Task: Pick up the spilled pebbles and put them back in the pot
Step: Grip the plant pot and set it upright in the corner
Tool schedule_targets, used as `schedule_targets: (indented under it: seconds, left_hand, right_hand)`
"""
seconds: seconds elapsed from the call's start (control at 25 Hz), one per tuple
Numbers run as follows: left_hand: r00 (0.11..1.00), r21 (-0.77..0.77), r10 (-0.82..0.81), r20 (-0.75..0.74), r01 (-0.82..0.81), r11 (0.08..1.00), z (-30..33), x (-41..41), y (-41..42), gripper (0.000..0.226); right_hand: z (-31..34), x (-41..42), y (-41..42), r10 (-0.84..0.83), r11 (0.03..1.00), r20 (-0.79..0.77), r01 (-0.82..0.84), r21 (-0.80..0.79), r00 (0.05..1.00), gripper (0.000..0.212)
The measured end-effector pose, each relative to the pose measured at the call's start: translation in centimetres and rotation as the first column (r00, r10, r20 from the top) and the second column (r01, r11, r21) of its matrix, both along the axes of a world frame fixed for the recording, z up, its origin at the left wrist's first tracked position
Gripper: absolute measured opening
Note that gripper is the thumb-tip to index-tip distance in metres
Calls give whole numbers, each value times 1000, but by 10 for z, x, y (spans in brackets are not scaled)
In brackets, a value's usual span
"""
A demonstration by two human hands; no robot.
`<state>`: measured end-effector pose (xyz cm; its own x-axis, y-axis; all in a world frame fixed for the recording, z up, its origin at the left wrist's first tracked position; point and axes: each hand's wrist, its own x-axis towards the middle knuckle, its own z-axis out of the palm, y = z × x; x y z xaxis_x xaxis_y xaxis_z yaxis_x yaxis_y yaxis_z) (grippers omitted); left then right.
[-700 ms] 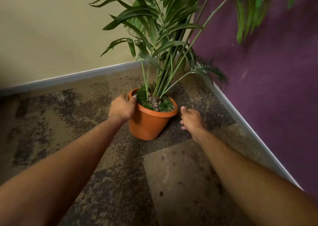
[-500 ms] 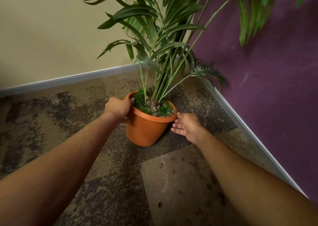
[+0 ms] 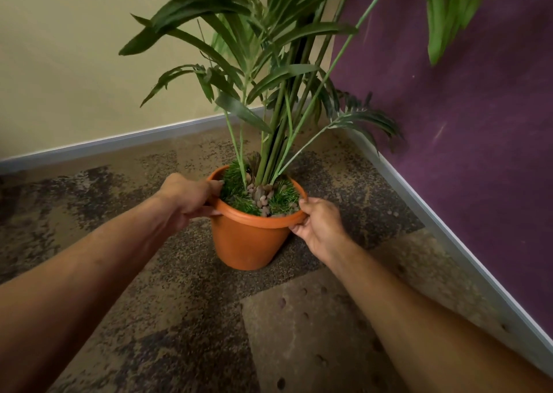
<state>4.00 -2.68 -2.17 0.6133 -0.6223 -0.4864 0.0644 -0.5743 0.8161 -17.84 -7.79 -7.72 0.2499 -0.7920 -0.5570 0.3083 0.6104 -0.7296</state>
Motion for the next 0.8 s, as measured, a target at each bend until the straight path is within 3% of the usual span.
schedule_targets:
  seconds: [0.4,0.8]
  left_hand:
    - [992,-173,105,-68,-116,978,-2,-3,-8,11]
    - [982,-336,51,-179,-110,935,-40,-2,-70,20]
  right_hand:
    - [8,1,-31,109,979,-35,-113,-170,993,20]
    - [13,15,-120,137,931,-144,-177,-320,980,18]
